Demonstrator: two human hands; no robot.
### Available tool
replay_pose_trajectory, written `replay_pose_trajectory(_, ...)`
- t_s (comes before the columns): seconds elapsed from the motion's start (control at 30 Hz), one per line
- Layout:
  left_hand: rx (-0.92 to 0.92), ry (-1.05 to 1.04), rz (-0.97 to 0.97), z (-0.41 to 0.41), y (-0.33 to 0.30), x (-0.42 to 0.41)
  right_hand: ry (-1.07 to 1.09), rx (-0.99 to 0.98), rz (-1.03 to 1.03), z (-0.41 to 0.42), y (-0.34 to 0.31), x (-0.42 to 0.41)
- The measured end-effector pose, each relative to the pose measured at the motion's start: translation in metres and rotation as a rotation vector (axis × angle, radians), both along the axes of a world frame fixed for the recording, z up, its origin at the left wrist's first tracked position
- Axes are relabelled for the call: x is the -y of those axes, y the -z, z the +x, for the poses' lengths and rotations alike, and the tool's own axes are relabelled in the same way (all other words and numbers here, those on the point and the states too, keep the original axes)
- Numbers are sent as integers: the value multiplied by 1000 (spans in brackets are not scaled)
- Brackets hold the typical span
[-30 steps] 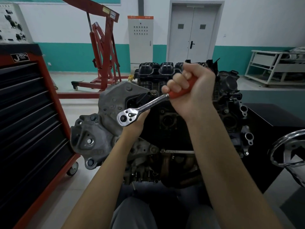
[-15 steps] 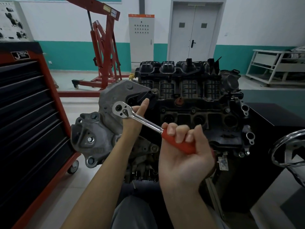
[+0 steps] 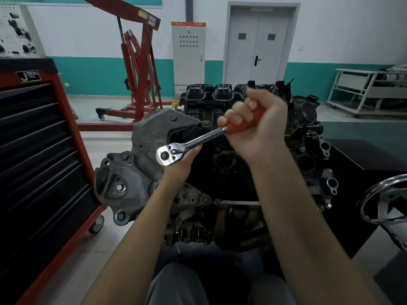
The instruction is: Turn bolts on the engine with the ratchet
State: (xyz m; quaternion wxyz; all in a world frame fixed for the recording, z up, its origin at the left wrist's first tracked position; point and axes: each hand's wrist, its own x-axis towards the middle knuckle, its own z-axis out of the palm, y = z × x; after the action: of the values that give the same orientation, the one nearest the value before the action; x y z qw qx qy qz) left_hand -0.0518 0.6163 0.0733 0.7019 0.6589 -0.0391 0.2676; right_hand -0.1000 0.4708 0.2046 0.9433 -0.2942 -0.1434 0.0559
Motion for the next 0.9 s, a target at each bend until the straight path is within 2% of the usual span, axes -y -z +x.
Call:
replay_pose_trajectory(0.07, 10, -34, -63, 2, -2, -1, 85, -15, 144, -18, 25, -2)
replay_pose_trajectory(0.17, 113, -6, -31, -3, -12, 0, 153, -13, 352, -50, 68, -10)
replay_pose_trajectory(0.27, 165, -2, 5, -10, -15, 3, 133, 82, 412, -72, 94, -20)
replay_pose_trajectory(0.43, 145, -6, 94, -9, -11, -1, 181, 57, 313, -60, 74, -10)
replay_pose_trajectory(0.63, 8, -46, 6, -2, -4, -1, 34, 78, -6, -11, 4, -3)
replay_pose_trajectory(0.73, -39, -24, 50, -2, -4, -2, -57, 65, -146, 7, -20, -9)
replay_pose_trajectory(0.8, -45, -32, 55, -3, -5, -2, -72, 52, -142, 10, -22, -10)
replay_pose_trajectory(0.9, -16, -53, -60, -1, -3, -1, 18, 12, 24, -8, 4, -8)
